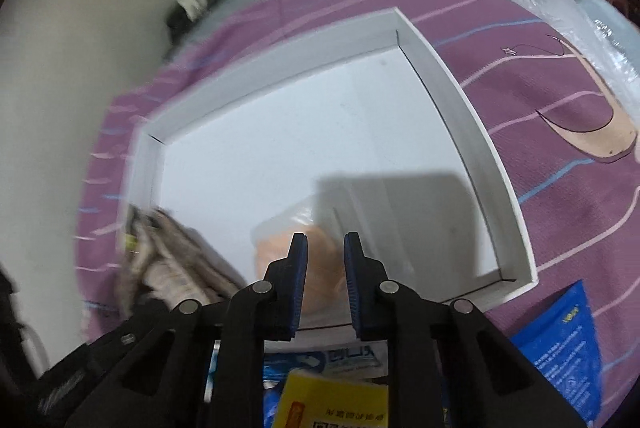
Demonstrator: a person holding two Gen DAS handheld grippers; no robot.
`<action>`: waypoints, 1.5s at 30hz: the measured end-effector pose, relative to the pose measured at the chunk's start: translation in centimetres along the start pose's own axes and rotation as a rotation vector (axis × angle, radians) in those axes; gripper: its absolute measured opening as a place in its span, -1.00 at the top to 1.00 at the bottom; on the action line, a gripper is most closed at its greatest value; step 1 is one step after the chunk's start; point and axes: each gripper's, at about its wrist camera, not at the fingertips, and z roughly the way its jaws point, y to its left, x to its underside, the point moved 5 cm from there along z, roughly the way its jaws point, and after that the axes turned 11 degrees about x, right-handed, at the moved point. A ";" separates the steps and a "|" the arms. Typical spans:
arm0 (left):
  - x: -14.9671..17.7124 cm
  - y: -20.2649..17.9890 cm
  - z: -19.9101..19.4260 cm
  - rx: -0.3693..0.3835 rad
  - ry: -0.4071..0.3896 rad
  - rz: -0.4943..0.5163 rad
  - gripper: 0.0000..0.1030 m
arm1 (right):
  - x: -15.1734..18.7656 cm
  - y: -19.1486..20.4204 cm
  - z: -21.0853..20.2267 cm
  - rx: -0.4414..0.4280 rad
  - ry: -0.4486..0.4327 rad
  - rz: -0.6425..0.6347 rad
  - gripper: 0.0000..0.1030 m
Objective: Organize soft objects
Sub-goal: 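Carry the plaid pouch and peach sponge into the white tray and release both, then grasp the yellow packet with the left gripper while the right grasps the blue packet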
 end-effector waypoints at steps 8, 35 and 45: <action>-0.4 0.8 -1.9 -0.033 -0.053 0.006 0.82 | 0.3 -0.2 -0.1 -0.088 0.052 0.003 0.62; 2.5 -3.6 -6.3 0.139 0.062 0.116 0.33 | 0.6 -5.0 -10.9 -0.228 -0.017 0.073 -0.11; 5.0 -6.4 -4.8 0.227 0.226 0.179 0.33 | 1.7 -8.3 -12.5 -0.111 0.014 -0.041 -0.75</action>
